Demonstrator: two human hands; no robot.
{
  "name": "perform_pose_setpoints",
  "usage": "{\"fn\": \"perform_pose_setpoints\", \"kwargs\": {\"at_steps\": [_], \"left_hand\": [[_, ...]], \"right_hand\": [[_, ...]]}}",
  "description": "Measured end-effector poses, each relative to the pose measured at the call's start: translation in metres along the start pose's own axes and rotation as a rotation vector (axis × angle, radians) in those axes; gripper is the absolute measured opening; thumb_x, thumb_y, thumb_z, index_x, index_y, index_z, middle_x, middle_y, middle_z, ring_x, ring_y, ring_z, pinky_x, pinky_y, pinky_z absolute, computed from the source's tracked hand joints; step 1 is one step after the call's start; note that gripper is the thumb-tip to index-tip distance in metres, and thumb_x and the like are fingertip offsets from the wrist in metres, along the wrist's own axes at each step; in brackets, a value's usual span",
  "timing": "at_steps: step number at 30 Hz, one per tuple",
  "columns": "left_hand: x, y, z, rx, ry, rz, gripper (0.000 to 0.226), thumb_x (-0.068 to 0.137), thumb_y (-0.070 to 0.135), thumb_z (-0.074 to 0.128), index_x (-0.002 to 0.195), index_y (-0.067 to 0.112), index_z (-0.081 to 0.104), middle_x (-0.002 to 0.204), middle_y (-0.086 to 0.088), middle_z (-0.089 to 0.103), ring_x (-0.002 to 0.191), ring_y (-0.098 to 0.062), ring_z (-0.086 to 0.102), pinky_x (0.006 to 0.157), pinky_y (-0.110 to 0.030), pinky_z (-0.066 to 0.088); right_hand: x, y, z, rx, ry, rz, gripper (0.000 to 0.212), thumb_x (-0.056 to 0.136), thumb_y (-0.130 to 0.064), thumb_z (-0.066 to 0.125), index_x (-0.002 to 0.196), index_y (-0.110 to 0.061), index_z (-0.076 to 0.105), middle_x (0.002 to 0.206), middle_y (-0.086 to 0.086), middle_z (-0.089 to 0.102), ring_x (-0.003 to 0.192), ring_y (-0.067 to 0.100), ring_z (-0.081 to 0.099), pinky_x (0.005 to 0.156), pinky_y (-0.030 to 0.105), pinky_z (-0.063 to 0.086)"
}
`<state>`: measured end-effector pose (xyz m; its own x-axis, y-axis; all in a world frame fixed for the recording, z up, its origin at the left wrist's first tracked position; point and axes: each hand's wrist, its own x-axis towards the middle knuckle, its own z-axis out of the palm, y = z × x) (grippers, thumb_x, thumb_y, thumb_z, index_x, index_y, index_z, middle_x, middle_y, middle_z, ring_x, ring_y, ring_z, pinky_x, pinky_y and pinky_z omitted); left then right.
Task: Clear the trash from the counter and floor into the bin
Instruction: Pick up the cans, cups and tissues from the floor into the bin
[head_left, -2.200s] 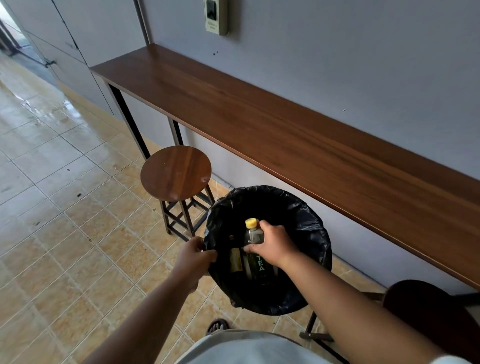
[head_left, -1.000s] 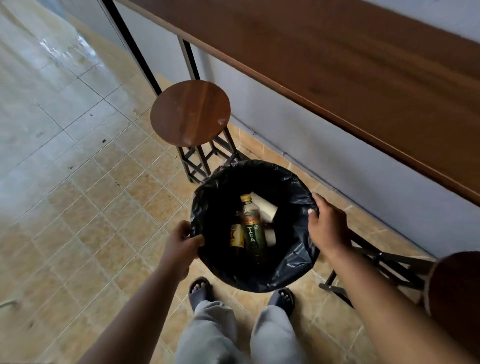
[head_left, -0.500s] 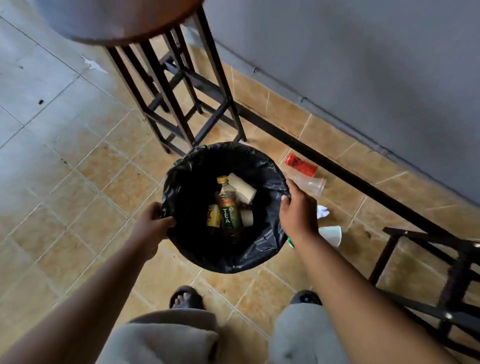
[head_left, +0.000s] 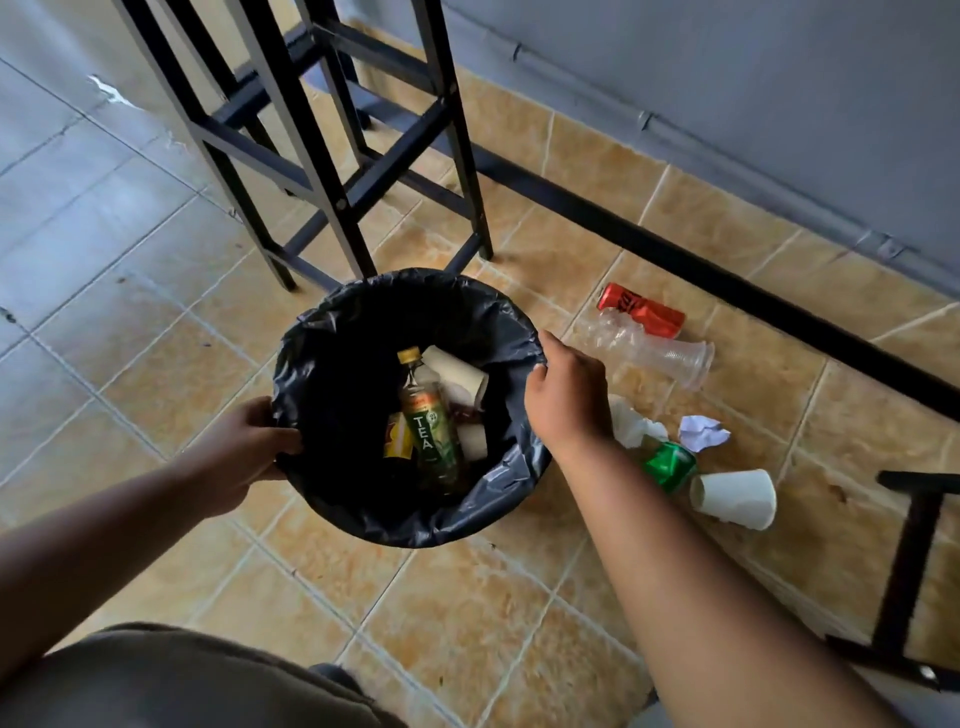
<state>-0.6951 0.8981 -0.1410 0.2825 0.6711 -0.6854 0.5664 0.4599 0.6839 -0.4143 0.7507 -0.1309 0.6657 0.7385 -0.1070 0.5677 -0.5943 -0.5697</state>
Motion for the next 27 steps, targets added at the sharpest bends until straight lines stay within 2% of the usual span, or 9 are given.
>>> {"fn": "perform_pose_setpoints", "kwargs": {"at_steps": [5,11,15,20,22,23,24,25,27], "left_hand": [[-0.005,-0.002,-0.015,-0.009,0.031,-0.009,0.039,0.085,-0.02,0.047,0.096,0.014,0.063,0.096,-0.009,0.068,0.083,-0.023,0.065,0.051,-0.026,0.06],[-0.003,-0.01,-0.032,-0.021,0.102,-0.001,0.041,0.085,-0.017,0.05,0.118,0.004,0.058,0.106,-0.016,0.066,0.087,-0.024,0.065,0.056,-0.028,0.062],[-0.004,-0.009,-0.033,-0.029,0.145,-0.007,0.03,0.086,-0.016,0.05,0.101,0.008,0.059,0.094,-0.011,0.066,0.083,-0.021,0.063,0.047,-0.022,0.058],[-0.007,-0.012,-0.042,0.01,0.163,-0.047,0.024,0.086,-0.013,0.056,0.099,0.008,0.058,0.103,-0.015,0.064,0.091,-0.026,0.064,0.053,-0.025,0.061],[-0.004,-0.01,-0.045,0.071,0.204,-0.048,0.021,0.086,-0.002,0.064,0.103,0.007,0.057,0.111,-0.018,0.062,0.096,-0.027,0.063,0.056,-0.031,0.062],[-0.003,-0.006,-0.046,0.133,0.258,-0.02,0.029,0.084,0.01,0.071,0.108,0.006,0.056,0.115,-0.02,0.062,0.098,-0.029,0.062,0.061,-0.036,0.06],[-0.004,0.0,-0.046,0.2,0.344,0.031,0.047,0.079,0.024,0.077,0.116,0.005,0.055,0.12,-0.019,0.061,0.103,-0.03,0.062,0.07,-0.039,0.057],[-0.008,0.01,-0.044,0.248,0.45,0.103,0.064,0.073,0.036,0.081,0.123,0.007,0.054,0.125,-0.017,0.061,0.108,-0.031,0.061,0.079,-0.041,0.053],[-0.02,0.038,-0.032,0.301,0.593,0.319,0.069,0.072,0.044,0.081,0.126,0.011,0.054,0.126,-0.01,0.063,0.112,-0.029,0.061,0.091,-0.043,0.05]], "right_hand": [[-0.002,-0.017,0.011,0.03,-0.003,-0.028,0.045,0.088,-0.003,0.045,0.132,-0.005,0.053,0.115,0.024,0.066,0.107,0.038,0.061,0.088,0.041,0.05],[-0.002,-0.025,0.019,0.064,-0.015,-0.082,0.043,0.087,-0.002,0.046,0.13,-0.003,0.055,0.117,0.024,0.066,0.11,0.039,0.059,0.091,0.039,0.048],[0.001,-0.025,0.026,0.115,0.0,-0.076,0.044,0.086,-0.004,0.048,0.129,-0.005,0.057,0.117,0.023,0.066,0.109,0.037,0.061,0.092,0.036,0.048],[0.004,-0.022,0.029,0.147,-0.076,-0.061,0.043,0.087,-0.013,0.051,0.13,-0.01,0.055,0.118,0.02,0.066,0.11,0.035,0.061,0.091,0.037,0.05],[0.007,-0.02,0.025,0.129,-0.084,-0.084,0.038,0.088,-0.023,0.055,0.125,-0.012,0.059,0.116,0.017,0.068,0.107,0.034,0.062,0.09,0.038,0.053],[0.01,-0.018,0.022,0.108,-0.08,-0.095,0.036,0.089,-0.029,0.056,0.12,-0.013,0.061,0.111,0.016,0.07,0.102,0.034,0.064,0.087,0.039,0.054],[0.015,-0.015,0.017,0.085,-0.074,-0.104,0.036,0.088,-0.035,0.056,0.116,-0.013,0.063,0.106,0.015,0.071,0.098,0.033,0.065,0.084,0.04,0.055],[0.02,-0.011,0.011,0.062,-0.068,-0.109,0.037,0.088,-0.038,0.056,0.115,-0.013,0.064,0.105,0.014,0.071,0.096,0.033,0.066,0.082,0.04,0.056],[0.036,0.0,-0.005,0.031,-0.049,-0.109,0.041,0.088,-0.04,0.056,0.118,-0.012,0.063,0.107,0.014,0.072,0.097,0.031,0.067,0.083,0.037,0.056]]}}
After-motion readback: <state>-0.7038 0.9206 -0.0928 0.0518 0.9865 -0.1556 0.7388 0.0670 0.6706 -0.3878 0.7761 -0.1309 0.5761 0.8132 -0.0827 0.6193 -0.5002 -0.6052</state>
